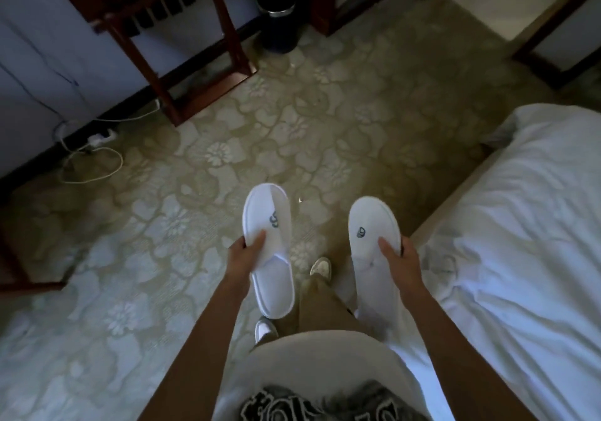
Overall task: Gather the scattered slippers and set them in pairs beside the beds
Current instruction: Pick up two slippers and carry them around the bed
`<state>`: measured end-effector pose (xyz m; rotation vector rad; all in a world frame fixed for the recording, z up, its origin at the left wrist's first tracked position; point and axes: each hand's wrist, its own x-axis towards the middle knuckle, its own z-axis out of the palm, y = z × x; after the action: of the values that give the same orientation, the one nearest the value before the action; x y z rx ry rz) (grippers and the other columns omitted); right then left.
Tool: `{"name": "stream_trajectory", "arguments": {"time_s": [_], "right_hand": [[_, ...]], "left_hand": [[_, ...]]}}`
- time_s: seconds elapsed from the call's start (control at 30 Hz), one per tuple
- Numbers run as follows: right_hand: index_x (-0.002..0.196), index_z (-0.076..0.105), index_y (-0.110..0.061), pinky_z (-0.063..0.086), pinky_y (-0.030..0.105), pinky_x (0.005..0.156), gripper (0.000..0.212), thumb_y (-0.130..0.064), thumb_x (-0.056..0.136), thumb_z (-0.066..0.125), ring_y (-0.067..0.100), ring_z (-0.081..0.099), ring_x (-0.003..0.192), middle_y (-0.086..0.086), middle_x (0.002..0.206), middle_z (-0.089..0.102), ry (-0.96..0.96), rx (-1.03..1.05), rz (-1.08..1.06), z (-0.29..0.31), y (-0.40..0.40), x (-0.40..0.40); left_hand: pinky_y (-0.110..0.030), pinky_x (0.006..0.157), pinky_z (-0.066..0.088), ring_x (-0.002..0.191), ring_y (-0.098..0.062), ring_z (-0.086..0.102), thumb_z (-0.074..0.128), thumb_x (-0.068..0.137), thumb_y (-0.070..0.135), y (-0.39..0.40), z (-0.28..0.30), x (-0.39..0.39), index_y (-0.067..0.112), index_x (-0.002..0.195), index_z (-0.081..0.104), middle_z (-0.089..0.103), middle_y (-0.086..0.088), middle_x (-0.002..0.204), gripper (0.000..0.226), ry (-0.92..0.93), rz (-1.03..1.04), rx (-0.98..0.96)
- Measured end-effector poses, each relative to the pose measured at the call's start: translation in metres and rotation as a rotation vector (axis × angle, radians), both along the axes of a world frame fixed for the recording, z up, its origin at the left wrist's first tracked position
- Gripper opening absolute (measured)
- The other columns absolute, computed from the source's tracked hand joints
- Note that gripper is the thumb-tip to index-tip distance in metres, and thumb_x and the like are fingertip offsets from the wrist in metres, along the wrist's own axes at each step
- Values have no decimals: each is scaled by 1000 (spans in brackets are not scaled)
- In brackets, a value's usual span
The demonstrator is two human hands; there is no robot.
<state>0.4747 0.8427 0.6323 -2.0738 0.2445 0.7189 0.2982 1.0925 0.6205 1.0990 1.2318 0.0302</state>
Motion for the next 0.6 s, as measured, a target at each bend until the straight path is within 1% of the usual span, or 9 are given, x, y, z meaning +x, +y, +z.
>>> {"name": "stream_trajectory", "arguments": {"time_s": [0.03,0.1,0.13,0.27,0.33,0.43,0.5,0.57,0.6], "right_hand": [[126,50,-11,46,38,83,51,-42,87,61,27,56,103,9,115,59,17,-7,14,-3,4,15],[123,51,-12,49,44,89,53,-46,85,62,28,57,104,11,117,60,41,-15,28,-4,15,48],[122,52,-12,49,44,90,52,-47,85,62,29,58,105,11,117,61,29,-10,41,-2,21,60],[121,53,-11,46,37,81,47,-43,87,60,23,56,101,4,110,58,-41,15,72,12,52,136],[120,53,-14,47,36,80,46,-46,87,59,21,56,100,1,109,57,-48,17,95,16,65,165],[113,53,-22,50,35,77,39,-47,85,62,20,57,99,1,109,59,-62,-13,115,10,75,200],[113,53,-20,53,36,78,42,-46,83,65,21,60,98,2,109,61,-68,-37,101,-1,78,222],[111,54,-20,54,37,79,42,-45,82,67,23,62,97,3,107,63,-76,-71,78,-15,75,240],[109,53,-20,54,36,78,39,-45,82,67,24,63,97,3,105,64,-78,-80,73,-23,74,250]], "left_hand": [[-52,88,58,101,-32,72,72,80,45,-1,2,18,9,120,68,75,-13,110,54,-15,1,-11],[-53,88,58,101,-31,72,73,76,48,1,6,56,12,122,67,75,-11,112,59,-22,-18,-16],[-52,89,58,101,-30,72,73,76,49,3,10,70,12,123,67,74,-10,112,60,-34,-21,-7],[-46,90,58,102,-27,72,69,87,35,24,15,133,9,121,67,75,-9,112,42,-96,-10,-5],[-44,89,59,103,-25,72,70,86,36,36,11,154,10,121,68,75,-7,112,43,-108,-20,-7],[-48,93,57,106,-25,71,73,81,40,50,-8,181,13,119,69,75,-5,112,47,-89,-7,-35],[-52,94,55,106,-28,71,76,77,43,56,-24,200,11,119,69,75,-7,112,53,-68,-20,-57],[-50,91,57,103,-31,71,77,75,42,55,-48,221,6,121,67,75,-11,110,59,-43,-80,-86],[-46,85,60,100,-30,71,77,79,37,54,-59,233,3,122,65,74,-11,107,55,-38,-109,-95]]}}
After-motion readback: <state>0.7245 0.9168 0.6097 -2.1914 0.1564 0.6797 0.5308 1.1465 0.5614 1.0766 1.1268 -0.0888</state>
